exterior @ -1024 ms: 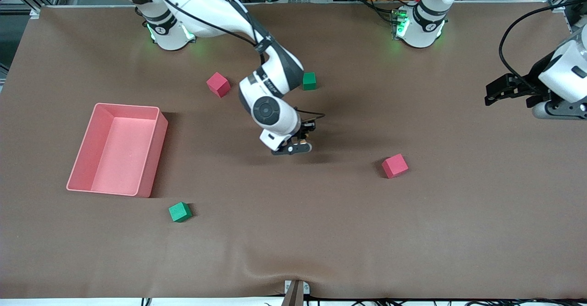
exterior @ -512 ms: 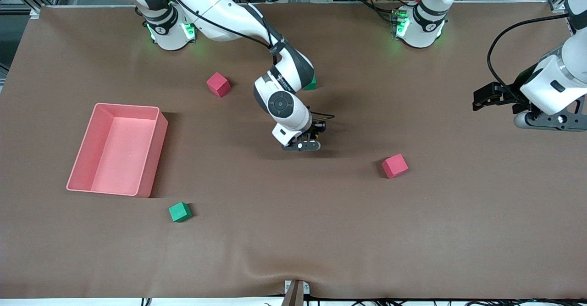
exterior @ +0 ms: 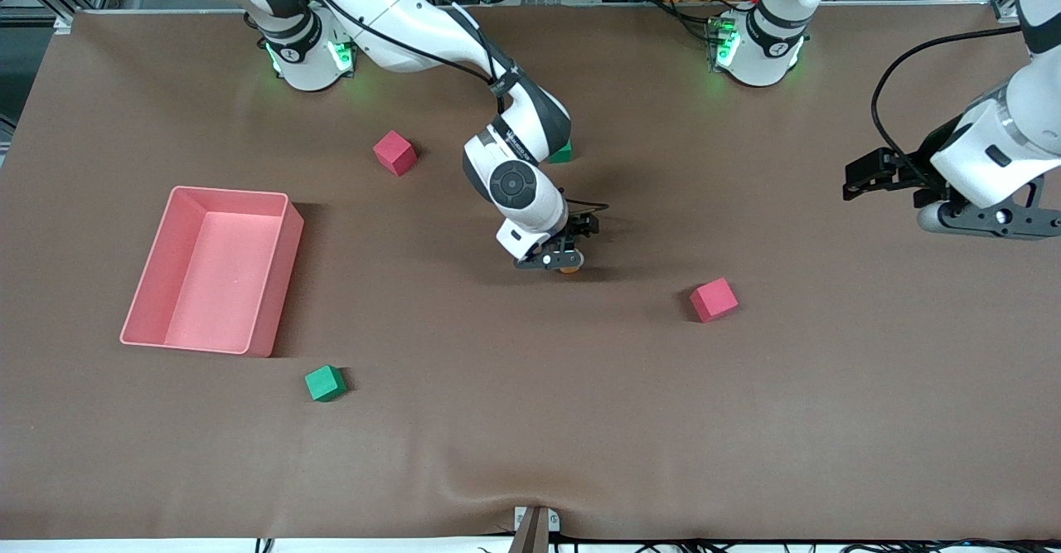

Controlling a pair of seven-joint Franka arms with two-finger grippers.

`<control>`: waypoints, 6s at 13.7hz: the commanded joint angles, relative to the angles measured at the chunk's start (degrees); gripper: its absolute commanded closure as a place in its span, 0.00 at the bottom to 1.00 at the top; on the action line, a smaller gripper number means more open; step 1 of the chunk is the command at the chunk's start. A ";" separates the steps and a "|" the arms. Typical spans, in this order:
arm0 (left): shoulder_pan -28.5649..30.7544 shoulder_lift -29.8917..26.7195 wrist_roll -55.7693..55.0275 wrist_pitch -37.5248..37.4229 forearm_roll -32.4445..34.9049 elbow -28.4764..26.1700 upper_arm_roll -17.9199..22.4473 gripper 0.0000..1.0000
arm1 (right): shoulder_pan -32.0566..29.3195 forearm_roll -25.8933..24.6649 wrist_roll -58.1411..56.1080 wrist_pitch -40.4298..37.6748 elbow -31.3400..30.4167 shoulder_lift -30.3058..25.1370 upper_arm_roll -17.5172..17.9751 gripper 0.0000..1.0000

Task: Place and upright button with both arms
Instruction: 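Carry the button to the table middle and set it down, then withdraw the right gripper while the left gripper reaches the button, then lower the left gripper and close it on the yellow button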

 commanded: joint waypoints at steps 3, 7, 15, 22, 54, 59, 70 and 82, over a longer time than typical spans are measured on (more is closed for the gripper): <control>0.48 2.63 -4.06 -0.65 -8.29 1.00 0.07 0.00 | -0.20 0.38 -0.14 -2.28 -1.82 -2.51 -0.93 0.00; 0.48 3.33 -5.22 -3.19 -8.83 1.08 0.42 0.00 | -0.81 0.29 -0.40 -6.22 -3.32 -6.03 -5.40 0.00; 0.48 3.86 -5.31 -6.28 -8.04 1.00 0.51 0.00 | -5.30 -0.15 -14.00 -10.81 -12.54 -18.94 -12.69 0.00; -0.22 9.21 -7.15 -5.75 -10.06 1.26 -0.02 0.00 | -6.00 -15.66 -23.79 -18.42 -25.92 -42.23 -21.93 0.00; -28.08 40.06 -33.35 16.49 -17.71 7.94 -0.11 0.14 | -52.76 -20.63 -39.08 -48.45 -6.49 -51.04 -0.84 0.00; -28.52 42.44 -32.29 16.66 -17.89 7.94 -0.19 0.25 | -53.11 -21.16 -38.99 -45.44 -6.49 -50.51 -0.84 0.00; -29.40 45.60 -32.82 20.97 -19.46 10.22 -0.37 0.33 | -53.20 -21.07 -38.11 -46.58 -6.58 -49.37 -0.93 0.00; -29.84 45.43 -35.79 20.97 -19.38 10.13 -0.19 1.00 | -53.46 -21.16 -38.20 -52.04 -4.99 -49.81 -0.84 0.00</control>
